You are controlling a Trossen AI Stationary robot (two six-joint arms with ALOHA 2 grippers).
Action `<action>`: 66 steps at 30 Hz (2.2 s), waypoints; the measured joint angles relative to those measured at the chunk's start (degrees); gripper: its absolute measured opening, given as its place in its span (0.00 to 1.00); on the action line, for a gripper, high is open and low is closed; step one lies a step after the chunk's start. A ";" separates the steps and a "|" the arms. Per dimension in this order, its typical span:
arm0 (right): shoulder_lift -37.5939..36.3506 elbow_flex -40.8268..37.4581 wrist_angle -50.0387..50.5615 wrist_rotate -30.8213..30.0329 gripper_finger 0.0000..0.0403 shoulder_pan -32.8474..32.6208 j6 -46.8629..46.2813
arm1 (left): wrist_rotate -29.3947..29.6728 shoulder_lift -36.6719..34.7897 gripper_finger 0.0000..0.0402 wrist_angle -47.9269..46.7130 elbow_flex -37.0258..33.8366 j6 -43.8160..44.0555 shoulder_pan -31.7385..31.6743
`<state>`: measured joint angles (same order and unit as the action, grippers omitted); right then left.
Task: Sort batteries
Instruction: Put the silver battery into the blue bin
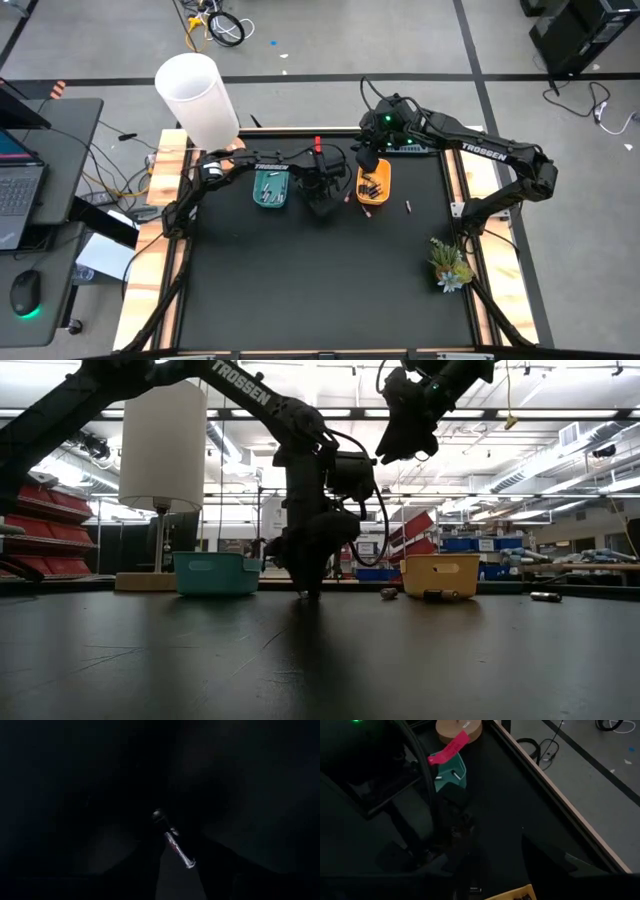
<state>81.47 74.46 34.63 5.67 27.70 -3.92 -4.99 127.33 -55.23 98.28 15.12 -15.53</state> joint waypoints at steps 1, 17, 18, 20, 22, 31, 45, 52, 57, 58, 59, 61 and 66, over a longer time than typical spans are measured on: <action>0.00 0.00 -0.02 0.00 0.42 0.00 0.04 | 0.06 0.00 0.29 -0.03 0.00 -0.38 0.00; 0.00 0.00 0.00 0.00 0.42 0.00 0.66 | 0.79 -0.18 0.02 -0.36 0.04 -2.85 0.24; 0.00 0.00 -0.02 0.02 0.42 0.00 0.66 | 0.85 -0.20 0.02 -0.38 0.02 -2.91 0.24; 0.00 0.00 -0.01 0.00 0.42 0.00 0.66 | 0.91 -0.22 0.02 -0.91 0.27 -2.96 0.24; 0.00 0.00 0.00 0.00 0.42 0.00 0.65 | 1.21 -0.15 0.02 -2.44 1.15 -3.85 0.24; 0.00 0.00 0.05 0.00 0.42 0.00 0.15 | 3.08 0.24 0.02 -4.52 5.45 -6.26 -0.26; -0.24 0.00 8.80 4.20 0.42 -1.04 6.93 | 2.12 -3.13 0.04 -9.06 7.27 -11.15 1.71; -1.14 -1.67 7.18 1.63 0.42 -1.45 5.20 | 5.35 -12.29 0.04 -4.60 -2.81 -11.55 3.53; -0.30 -1.77 6.57 0.59 0.42 -2.37 5.90 | 5.45 -21.03 0.04 0.02 -15.73 -8.93 3.54; 0.37 -1.77 6.50 0.76 0.42 -2.68 6.30 | 5.46 -23.13 0.04 1.33 -18.31 -8.22 3.56; 1.50 -1.77 6.24 1.42 0.42 -2.95 6.51 | 5.46 -25.70 0.04 2.93 -21.00 -7.08 3.65; 4.31 -1.77 4.21 3.72 0.42 -3.58 6.35 | 5.61 -30.69 0.04 4.98 -25.69 -4.20 3.96; 12.53 -1.75 -4.22 7.95 0.42 -6.01 5.18 | 6.66 -43.34 0.04 5.88 -33.76 2.43 4.32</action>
<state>94.01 72.71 30.41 13.62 21.69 1.26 1.67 83.98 -49.35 64.52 17.54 -11.21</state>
